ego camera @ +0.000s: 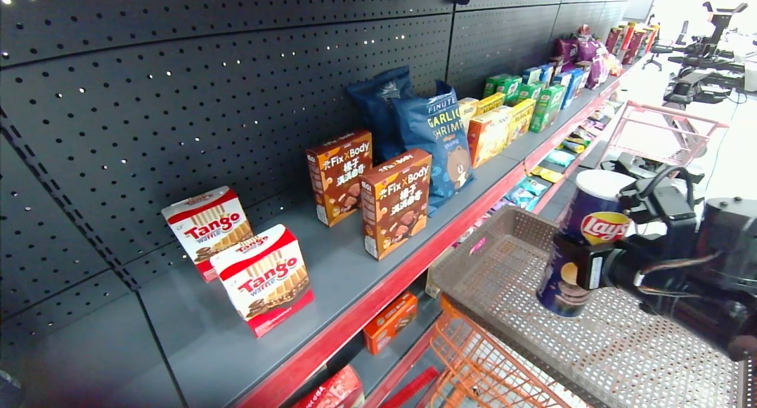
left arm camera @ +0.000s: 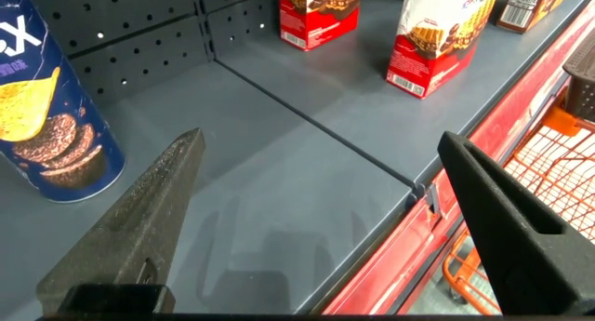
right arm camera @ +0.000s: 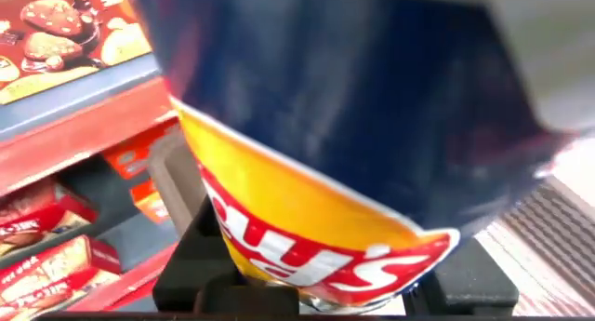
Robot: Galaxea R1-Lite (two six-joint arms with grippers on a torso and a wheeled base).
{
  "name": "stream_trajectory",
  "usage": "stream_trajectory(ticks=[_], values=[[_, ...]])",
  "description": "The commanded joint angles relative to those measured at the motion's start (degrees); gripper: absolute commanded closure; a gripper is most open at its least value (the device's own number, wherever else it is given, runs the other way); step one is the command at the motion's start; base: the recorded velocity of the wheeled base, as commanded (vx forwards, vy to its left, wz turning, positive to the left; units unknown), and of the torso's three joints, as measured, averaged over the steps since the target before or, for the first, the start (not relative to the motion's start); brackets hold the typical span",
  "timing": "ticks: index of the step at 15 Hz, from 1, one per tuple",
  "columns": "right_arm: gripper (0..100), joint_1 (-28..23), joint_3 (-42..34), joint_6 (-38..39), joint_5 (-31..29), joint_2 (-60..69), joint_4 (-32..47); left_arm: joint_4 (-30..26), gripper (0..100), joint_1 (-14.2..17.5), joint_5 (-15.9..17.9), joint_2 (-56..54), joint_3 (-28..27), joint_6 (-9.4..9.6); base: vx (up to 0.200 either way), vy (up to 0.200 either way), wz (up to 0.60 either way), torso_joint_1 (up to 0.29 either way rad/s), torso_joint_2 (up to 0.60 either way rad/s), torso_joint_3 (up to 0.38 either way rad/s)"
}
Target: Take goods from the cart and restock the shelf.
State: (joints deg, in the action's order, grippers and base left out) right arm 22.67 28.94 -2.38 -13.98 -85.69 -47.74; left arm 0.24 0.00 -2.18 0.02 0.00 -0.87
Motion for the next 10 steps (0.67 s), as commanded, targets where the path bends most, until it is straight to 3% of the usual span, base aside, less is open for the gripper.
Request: stream_trajectory(ticks=[1, 3, 5, 10], values=[[100, 1.8, -1.5, -0.3, -7.6, 16.8, 9.6, 0.0, 0, 0.0, 0.0, 0.0, 0.0, -0.01, 0.000, 0.000, 0.00, 0.000, 0.00, 0.000], [100, 3.2, -1.7, -0.4, -13.8, 21.4, 12.8, 0.0, 0, -0.1, 0.0, 0.0, 0.0, -0.01, 0.000, 0.000, 0.00, 0.000, 0.00, 0.000], [100, 3.5, -2.7, -1.2, -14.6, 27.0, 16.5, 0.0, 0, 0.0, 0.0, 0.0, 0.0, -0.01, 0.000, 0.000, 0.00, 0.000, 0.00, 0.000], [100, 3.6, -3.4, -1.3, -12.9, 35.9, 24.9, 0.0, 0, 0.0, 0.0, 0.0, 0.0, -0.01, 0.000, 0.000, 0.60, 0.002, 0.00, 0.002]])
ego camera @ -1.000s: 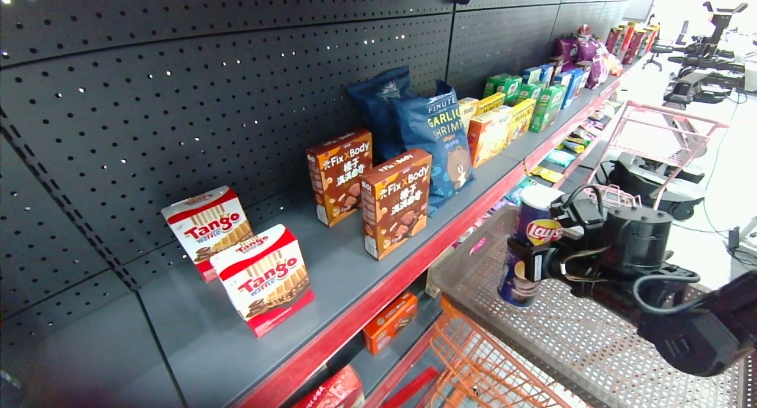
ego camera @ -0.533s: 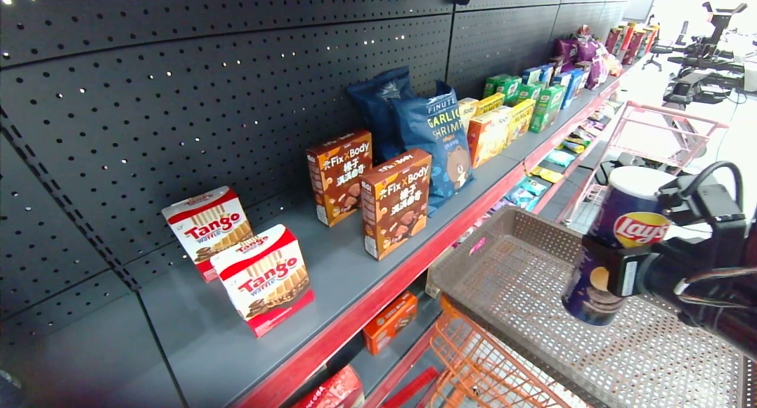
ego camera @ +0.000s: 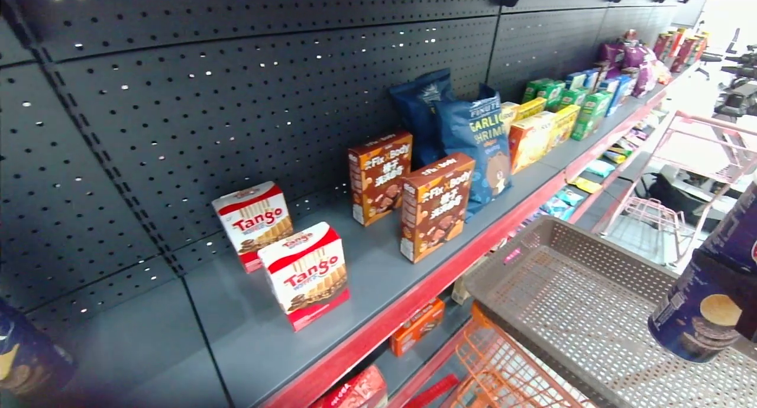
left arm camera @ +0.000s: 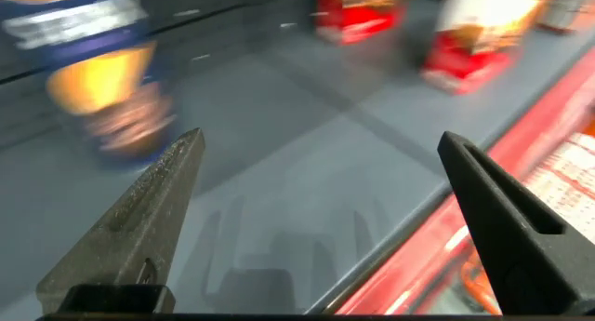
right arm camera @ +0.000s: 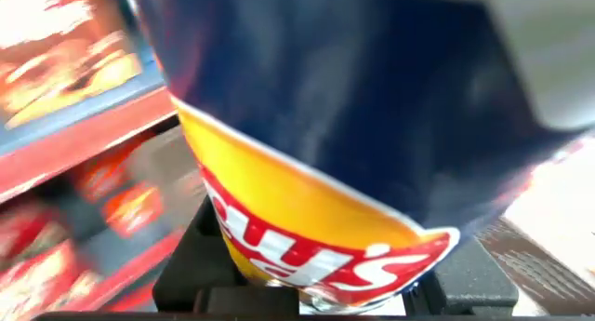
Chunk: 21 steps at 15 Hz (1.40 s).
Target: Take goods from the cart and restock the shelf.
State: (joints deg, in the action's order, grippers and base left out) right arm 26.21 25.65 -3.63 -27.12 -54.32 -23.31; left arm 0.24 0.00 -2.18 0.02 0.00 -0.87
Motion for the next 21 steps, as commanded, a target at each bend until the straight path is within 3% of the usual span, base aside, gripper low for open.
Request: stream_trajectory(ticks=[1, 5, 8, 10, 16, 21], values=[[100, 0.1, -0.1, -0.1, 0.2, 5.2, 1.2, 0.0, 0, 0.0, 0.0, 0.0, 0.0, -0.01, 0.000, 0.000, 0.60, 0.007, 0.01, 0.002], [100, 0.0, -0.3, -0.3, -0.4, 8.7, 3.5, 0.0, 0, 0.0, 0.0, 0.0, 0.0, -0.01, 0.000, 0.000, 0.00, 0.000, 0.00, 0.000], [100, 0.1, -1.3, -0.6, 0.2, 12.9, 9.4, 0.0, 0, 0.0, 0.0, 0.0, 0.0, -0.01, 0.000, 0.000, 0.60, -0.001, 0.00, 0.004], [100, 0.1, -2.0, -1.9, 0.7, 14.8, 9.7, 0.0, 0, 0.0, 0.0, 0.0, 0.0, -0.01, 0.000, 0.000, 0.60, 0.000, 0.00, 0.005], [100, -0.1, -2.0, -3.1, 1.5, 15.7, 9.8, 0.0, 0, 0.0, 0.0, 0.0, 0.0, -0.01, 0.000, 0.000, 0.00, 0.000, 0.00, 0.000], [100, -0.2, -2.3, -3.2, 1.5, 15.8, 9.9, 0.0, 0, 0.0, 0.0, 0.0, 0.0, -0.01, 0.000, 0.000, 0.60, 0.006, 0.00, 0.003]])
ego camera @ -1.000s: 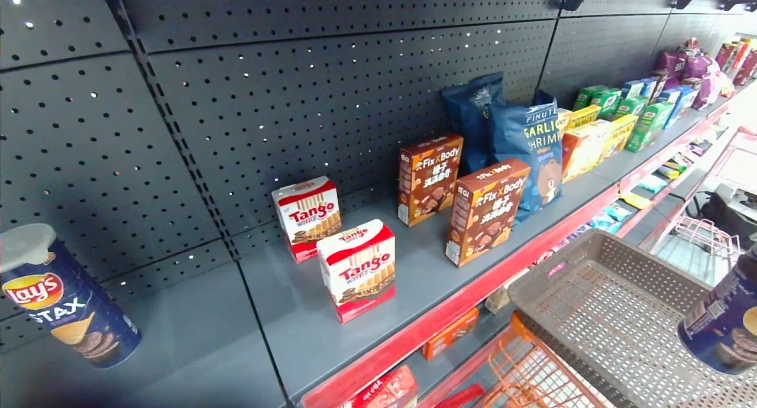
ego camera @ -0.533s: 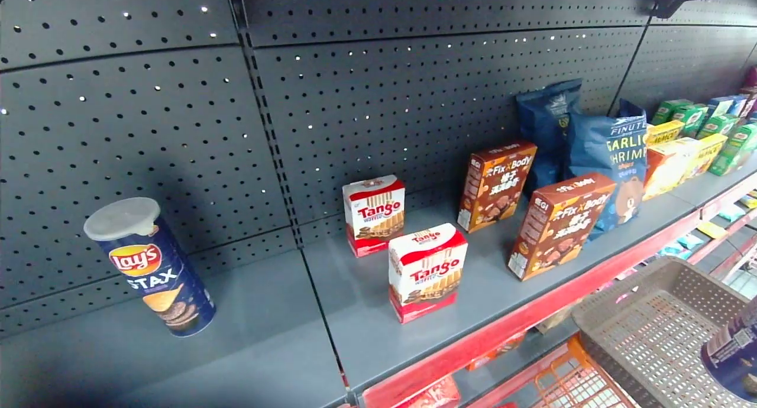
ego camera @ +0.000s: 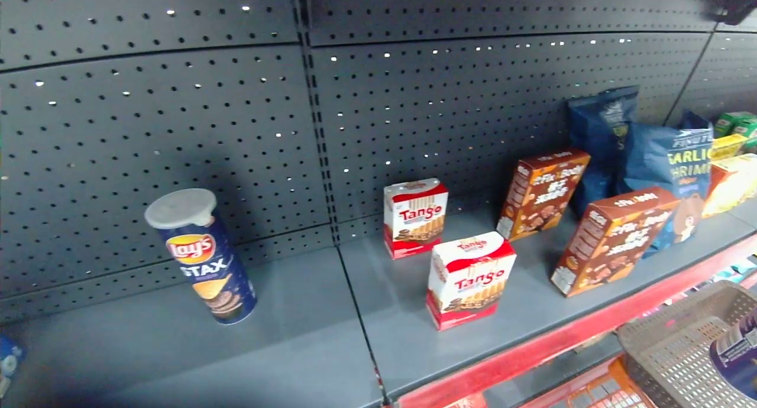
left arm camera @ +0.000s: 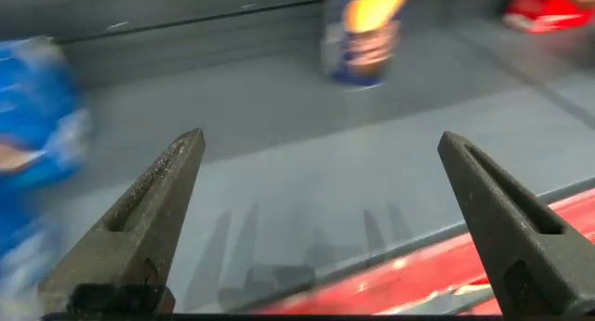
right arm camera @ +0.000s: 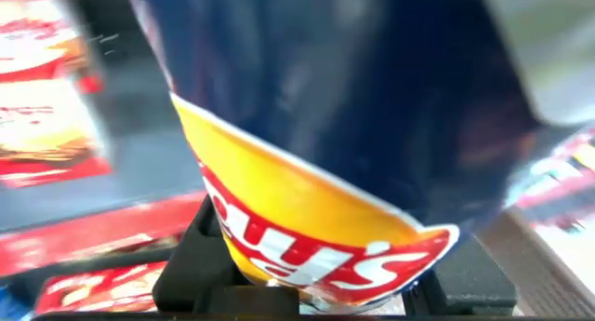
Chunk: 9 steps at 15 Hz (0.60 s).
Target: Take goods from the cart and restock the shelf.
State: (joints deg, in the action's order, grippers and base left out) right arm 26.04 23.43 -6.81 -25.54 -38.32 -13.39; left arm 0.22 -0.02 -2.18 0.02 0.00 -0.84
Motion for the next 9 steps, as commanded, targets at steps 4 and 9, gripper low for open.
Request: stream_trajectory(ticks=[4, 9], values=[[100, 0.1, -1.8, -0.2, 0.0, 1.0, -0.1, 0.0, 0, 0.0, 0.0, 0.0, 0.0, -0.04, 0.000, 0.000, 0.30, 0.001, 0.00, -0.002], [100, -0.4, -2.6, -1.9, -0.5, 2.3, 0.9, 0.0, 0, 0.0, 0.0, 0.0, 0.0, -0.04, 0.000, 0.000, 0.00, 0.000, 0.00, 0.000]])
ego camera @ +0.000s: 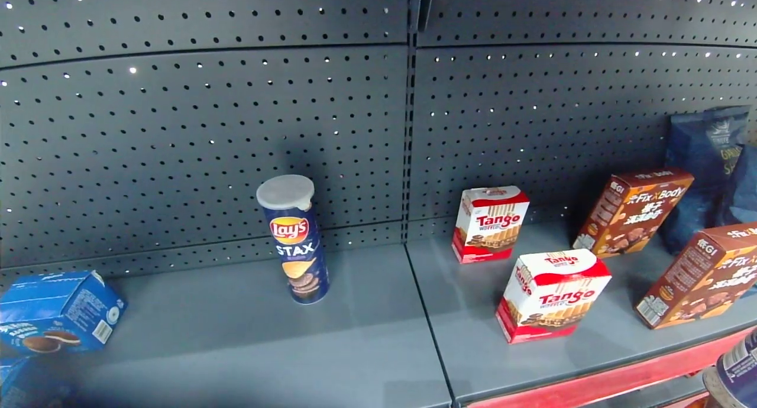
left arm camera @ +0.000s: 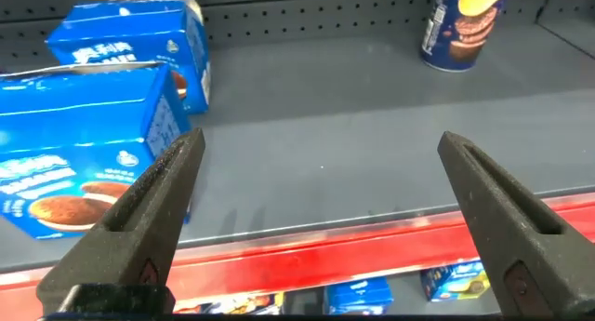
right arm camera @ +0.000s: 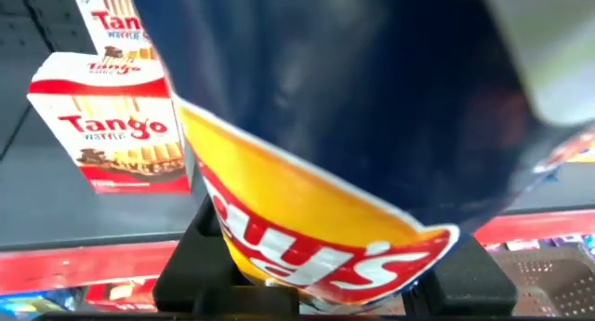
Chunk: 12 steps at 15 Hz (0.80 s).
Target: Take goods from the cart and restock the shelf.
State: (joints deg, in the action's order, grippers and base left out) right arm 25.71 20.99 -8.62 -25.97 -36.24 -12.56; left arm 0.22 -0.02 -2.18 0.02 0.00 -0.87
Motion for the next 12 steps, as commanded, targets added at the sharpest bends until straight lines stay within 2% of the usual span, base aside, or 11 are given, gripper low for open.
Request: stream_trajectory(ticks=[1, 5, 7, 9, 10, 12], values=[[100, 0.0, -0.3, -0.1, 0.1, 0.2, 0.2, 0.0, 0, 0.0, 0.0, 0.0, 0.0, -0.01, 0.000, 0.000, 0.00, 0.000, 0.00, 0.000], [100, -0.1, 1.1, -0.3, 0.2, -1.0, 0.2, 0.0, 0, 0.0, 0.0, 0.0, 0.0, -0.01, 0.000, 0.000, 0.00, 0.000, 0.00, 0.000], [100, -0.3, 1.0, -0.3, -0.1, -1.2, 0.2, 0.0, 0, 0.0, 0.7, 0.0, 0.0, 1.22, 0.000, 0.000, 0.00, 0.000, 0.00, 0.000], [100, -0.3, 0.8, -0.3, 0.0, -1.2, 0.2, 0.0, 0, 0.0, 2.8, 0.0, 0.0, 1.83, 0.000, 0.000, 0.00, 0.000, 0.00, 0.000], [100, -0.3, 0.6, -0.3, 0.1, -1.3, 0.2, 0.0, 0, 0.0, 3.3, 0.0, 0.0, 2.80, 0.000, 0.000, 0.00, 0.000, 0.00, 0.000], [100, -0.3, 0.5, -0.3, 0.3, -1.3, 0.2, 0.0, 0, -0.1, 3.4, 0.0, 0.0, 2.89, -0.200, 0.000, 0.00, 0.002, 0.00, 0.005]])
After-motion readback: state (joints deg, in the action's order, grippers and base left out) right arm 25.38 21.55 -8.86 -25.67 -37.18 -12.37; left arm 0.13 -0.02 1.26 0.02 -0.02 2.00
